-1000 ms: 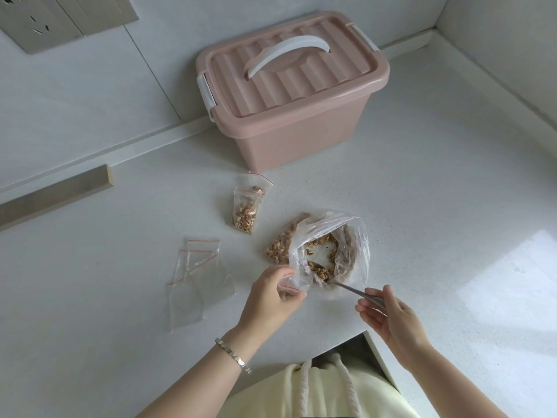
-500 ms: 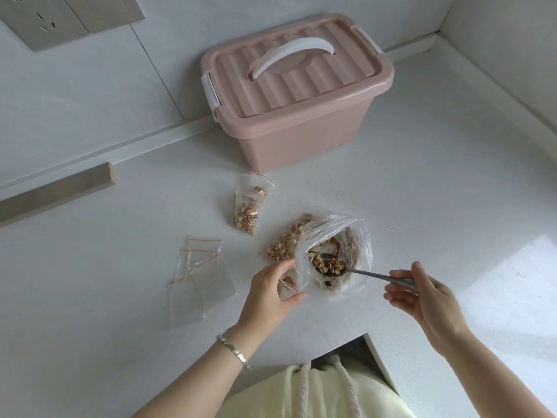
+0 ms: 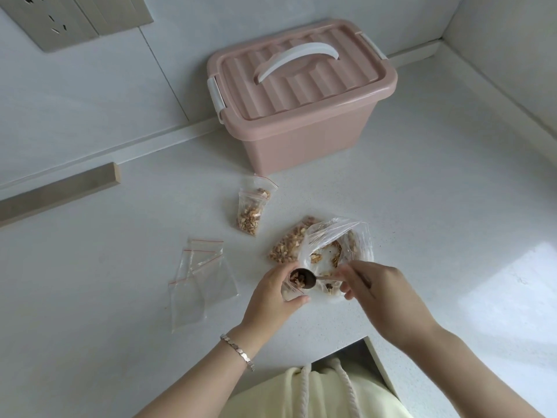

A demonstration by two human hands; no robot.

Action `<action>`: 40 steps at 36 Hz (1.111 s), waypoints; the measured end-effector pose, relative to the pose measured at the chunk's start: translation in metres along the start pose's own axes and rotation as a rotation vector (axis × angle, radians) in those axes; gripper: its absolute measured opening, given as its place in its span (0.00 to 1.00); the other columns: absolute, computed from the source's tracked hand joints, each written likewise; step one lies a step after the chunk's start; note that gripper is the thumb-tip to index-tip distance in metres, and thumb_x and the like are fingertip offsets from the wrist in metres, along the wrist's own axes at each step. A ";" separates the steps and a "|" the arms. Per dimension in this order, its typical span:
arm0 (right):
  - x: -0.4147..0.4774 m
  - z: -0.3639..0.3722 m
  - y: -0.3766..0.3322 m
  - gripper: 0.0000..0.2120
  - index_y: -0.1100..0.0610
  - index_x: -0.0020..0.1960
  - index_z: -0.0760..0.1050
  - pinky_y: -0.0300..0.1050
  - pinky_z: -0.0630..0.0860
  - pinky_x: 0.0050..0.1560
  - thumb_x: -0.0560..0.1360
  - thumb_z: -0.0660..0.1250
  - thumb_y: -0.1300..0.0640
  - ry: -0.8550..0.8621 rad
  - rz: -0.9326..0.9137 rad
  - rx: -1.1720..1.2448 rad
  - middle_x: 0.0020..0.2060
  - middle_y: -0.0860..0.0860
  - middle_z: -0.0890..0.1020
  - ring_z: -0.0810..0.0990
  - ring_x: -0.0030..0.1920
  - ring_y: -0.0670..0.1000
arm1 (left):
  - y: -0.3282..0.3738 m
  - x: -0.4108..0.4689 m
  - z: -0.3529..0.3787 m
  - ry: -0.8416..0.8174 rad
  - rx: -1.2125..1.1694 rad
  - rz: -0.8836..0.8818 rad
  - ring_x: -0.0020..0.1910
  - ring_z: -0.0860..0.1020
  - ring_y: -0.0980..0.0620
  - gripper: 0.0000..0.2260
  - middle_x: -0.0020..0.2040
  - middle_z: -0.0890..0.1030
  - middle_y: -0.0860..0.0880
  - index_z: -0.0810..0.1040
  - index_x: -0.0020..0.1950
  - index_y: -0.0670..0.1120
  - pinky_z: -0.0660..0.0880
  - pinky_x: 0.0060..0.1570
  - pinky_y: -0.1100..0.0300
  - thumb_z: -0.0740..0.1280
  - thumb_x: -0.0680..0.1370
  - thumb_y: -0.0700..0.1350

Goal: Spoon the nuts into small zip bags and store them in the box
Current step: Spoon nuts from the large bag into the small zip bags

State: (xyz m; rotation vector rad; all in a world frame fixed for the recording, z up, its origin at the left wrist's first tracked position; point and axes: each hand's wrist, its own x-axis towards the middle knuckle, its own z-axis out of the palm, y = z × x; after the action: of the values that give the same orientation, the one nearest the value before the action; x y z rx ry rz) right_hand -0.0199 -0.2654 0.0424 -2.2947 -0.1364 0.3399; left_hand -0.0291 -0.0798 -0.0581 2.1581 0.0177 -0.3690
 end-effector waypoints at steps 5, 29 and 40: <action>-0.008 -0.006 0.010 0.26 0.55 0.40 0.78 0.51 0.77 0.33 0.74 0.50 0.37 0.142 -0.115 -0.039 0.31 0.47 0.79 0.79 0.32 0.48 | -0.001 -0.001 -0.002 0.007 -0.054 -0.029 0.61 0.70 0.62 0.27 0.60 0.73 0.58 0.70 0.66 0.52 0.62 0.56 0.80 0.74 0.69 0.45; -0.004 0.043 0.091 0.11 0.53 0.45 0.78 0.38 0.79 0.41 0.78 0.58 0.60 0.168 0.342 0.564 0.38 0.53 0.83 0.82 0.38 0.48 | 0.000 -0.003 -0.004 0.050 -0.094 -0.119 0.58 0.71 0.59 0.28 0.57 0.73 0.53 0.70 0.66 0.49 0.62 0.51 0.82 0.75 0.68 0.43; -0.008 0.057 0.084 0.16 0.62 0.49 0.77 0.42 0.80 0.44 0.80 0.53 0.54 0.067 0.711 1.070 0.39 0.58 0.83 0.81 0.41 0.54 | 0.007 -0.007 -0.006 0.046 -0.155 -0.138 0.56 0.71 0.65 0.25 0.57 0.75 0.58 0.69 0.62 0.54 0.61 0.49 0.85 0.74 0.69 0.42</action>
State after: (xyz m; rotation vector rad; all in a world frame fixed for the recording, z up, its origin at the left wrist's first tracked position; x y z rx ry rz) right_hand -0.0449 -0.2831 -0.0546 -1.2097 0.7415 0.5243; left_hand -0.0333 -0.0781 -0.0470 2.0169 0.2160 -0.3845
